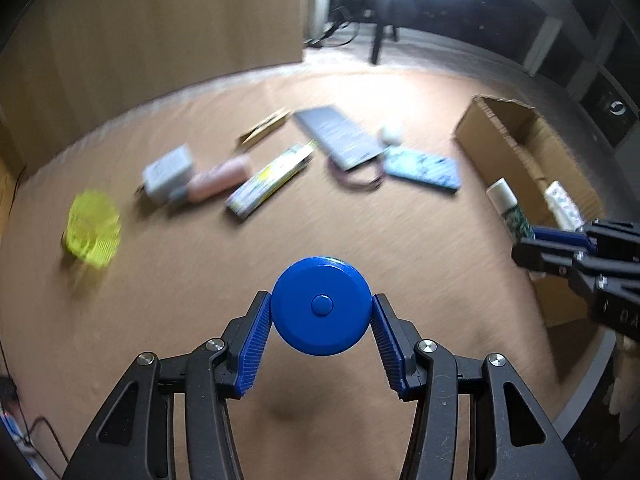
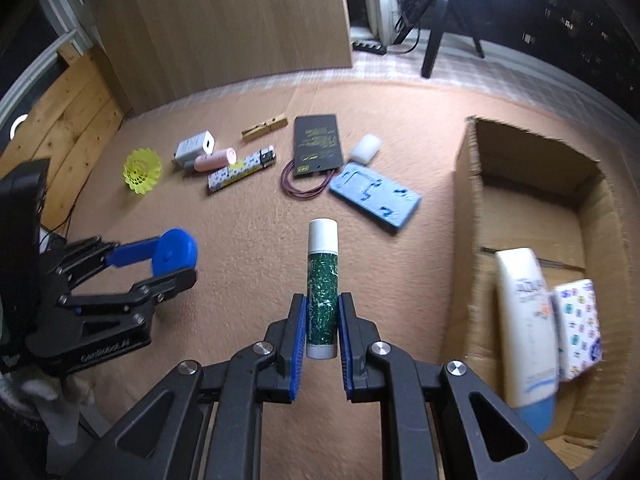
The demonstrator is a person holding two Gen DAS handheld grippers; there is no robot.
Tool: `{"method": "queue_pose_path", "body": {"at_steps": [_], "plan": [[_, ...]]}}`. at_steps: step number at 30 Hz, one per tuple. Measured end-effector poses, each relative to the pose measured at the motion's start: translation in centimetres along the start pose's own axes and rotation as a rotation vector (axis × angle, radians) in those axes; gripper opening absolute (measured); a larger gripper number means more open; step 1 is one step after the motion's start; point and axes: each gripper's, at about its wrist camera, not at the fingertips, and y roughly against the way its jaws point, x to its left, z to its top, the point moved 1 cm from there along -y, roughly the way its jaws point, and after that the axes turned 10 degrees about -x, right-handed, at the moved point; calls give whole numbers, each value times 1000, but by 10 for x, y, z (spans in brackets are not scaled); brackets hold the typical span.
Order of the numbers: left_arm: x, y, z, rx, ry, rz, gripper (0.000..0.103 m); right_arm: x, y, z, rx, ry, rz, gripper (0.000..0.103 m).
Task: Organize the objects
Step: 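Carry the glue stick and tape measure into the box and open both tools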
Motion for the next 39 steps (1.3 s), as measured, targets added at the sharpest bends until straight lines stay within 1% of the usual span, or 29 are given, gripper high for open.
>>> {"method": "queue_pose_path", "body": {"at_steps": [5, 11, 17, 23, 26, 31, 39], "plan": [[-36, 0, 31, -36, -50, -45, 54, -25, 23, 1, -28, -19, -21, 14], [-89, -9, 65, -62, -125, -103, 54, -76, 42, 2, -51, -70, -86, 14], [-143, -24, 92, -67, -187, -152, 54, -121, 44, 5, -66, -133, -128, 14], [-189, -46, 114, -49, -227, -182, 54, -158, 40, 12, -65, -166, -160, 14], [-201, -60, 124, -32, -232, -192, 54, -175, 35, 18, -62, -169, -177, 14], [-215, -81, 132, -13, -249, -185, 54, -190, 27, 23, -53, -177, -183, 14], [-218, -100, 138, 7, -251, -167, 54, -200, 15, 25, -32, -181, -172, 14]]}}
